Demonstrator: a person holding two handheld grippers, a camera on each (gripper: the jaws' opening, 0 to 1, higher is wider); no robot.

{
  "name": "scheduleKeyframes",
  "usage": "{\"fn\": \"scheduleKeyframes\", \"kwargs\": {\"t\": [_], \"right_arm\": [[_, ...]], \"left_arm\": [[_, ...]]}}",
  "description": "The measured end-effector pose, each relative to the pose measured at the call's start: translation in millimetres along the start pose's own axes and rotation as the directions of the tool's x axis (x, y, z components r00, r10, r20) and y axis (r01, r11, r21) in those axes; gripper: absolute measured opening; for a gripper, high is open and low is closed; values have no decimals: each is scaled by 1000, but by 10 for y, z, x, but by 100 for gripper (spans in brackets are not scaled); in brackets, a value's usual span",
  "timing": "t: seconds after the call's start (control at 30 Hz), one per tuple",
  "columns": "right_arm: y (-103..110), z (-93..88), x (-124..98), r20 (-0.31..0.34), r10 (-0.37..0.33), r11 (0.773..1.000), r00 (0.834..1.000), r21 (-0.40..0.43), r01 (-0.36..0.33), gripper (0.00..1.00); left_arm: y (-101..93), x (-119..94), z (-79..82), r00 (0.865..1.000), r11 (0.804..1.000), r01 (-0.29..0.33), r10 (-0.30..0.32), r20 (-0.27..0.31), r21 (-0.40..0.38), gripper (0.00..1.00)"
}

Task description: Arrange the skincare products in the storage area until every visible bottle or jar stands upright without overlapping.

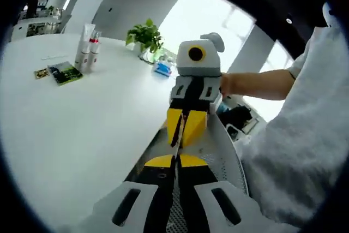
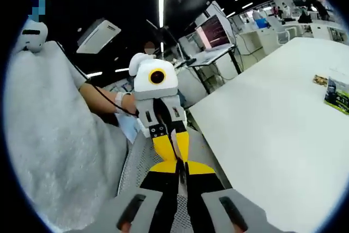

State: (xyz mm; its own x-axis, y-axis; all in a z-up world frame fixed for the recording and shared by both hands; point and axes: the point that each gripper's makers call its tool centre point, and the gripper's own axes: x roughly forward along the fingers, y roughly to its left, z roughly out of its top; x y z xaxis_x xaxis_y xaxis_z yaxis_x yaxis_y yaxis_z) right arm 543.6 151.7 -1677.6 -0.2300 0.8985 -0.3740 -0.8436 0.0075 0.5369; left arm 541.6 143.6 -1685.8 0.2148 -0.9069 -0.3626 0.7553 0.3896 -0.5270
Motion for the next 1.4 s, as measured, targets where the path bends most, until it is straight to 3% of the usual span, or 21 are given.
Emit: {"fn": "scheduleKeyframes", "kwargs": {"t": [0.13, 0.33, 0.4, 0.53, 0.7, 0.83, 1.07, 1.1, 1.2, 1.33, 1.4], "right_arm": [[23, 68, 15, 41, 19, 1000, 999, 17, -20, 3], [43, 102, 41, 43, 25, 1000, 999, -15, -24, 0], [63, 116, 24, 52, 49, 999, 997, 10, -49, 0], [45, 174, 5, 94, 44, 998, 995, 48, -49, 0], [-7, 344, -49, 195, 21, 995, 981, 87, -39, 0], [-52, 374, -42, 196, -5, 994, 981, 106, -16, 0], [0, 412, -39, 212, 7, 993, 977, 116, -32, 0], [-18, 405, -45, 210, -2, 991, 978, 134, -26, 1], [-70, 440, -104, 248, -29, 987, 968, 161, -12, 20], [-82, 356, -145, 225, -44, 987, 973, 158, 8, 21], [-95, 303, -142, 218, -52, 985, 975, 173, 14, 22]], "left_arm": [[-19, 3, -2, 1000, 1000, 15, -15, 0, -22, 0], [-1, -1, -20, 1000, 999, 12, -13, -9, -40, 0], [-18, -20, -1, 1000, 998, 29, -29, 1, -55, 0], [-5, -53, 48, 999, 997, 35, -33, 31, -75, 0], [-17, -58, 82, 998, 995, 42, -37, 52, -91, 0], [5, -72, 97, 998, 993, 41, -34, 58, -111, 0], [16, -92, 117, 997, 992, 41, -33, 71, -119, 0], [12, -95, 122, 997, 992, 44, -35, 73, -122, 0], [26, -108, 135, 996, 991, 43, -33, 80, -127, 0], [40, -138, 191, 993, 988, 52, -35, 112, -148, 0], [36, -177, 278, 986, 983, 73, -45, 161, -171, 0]]}}
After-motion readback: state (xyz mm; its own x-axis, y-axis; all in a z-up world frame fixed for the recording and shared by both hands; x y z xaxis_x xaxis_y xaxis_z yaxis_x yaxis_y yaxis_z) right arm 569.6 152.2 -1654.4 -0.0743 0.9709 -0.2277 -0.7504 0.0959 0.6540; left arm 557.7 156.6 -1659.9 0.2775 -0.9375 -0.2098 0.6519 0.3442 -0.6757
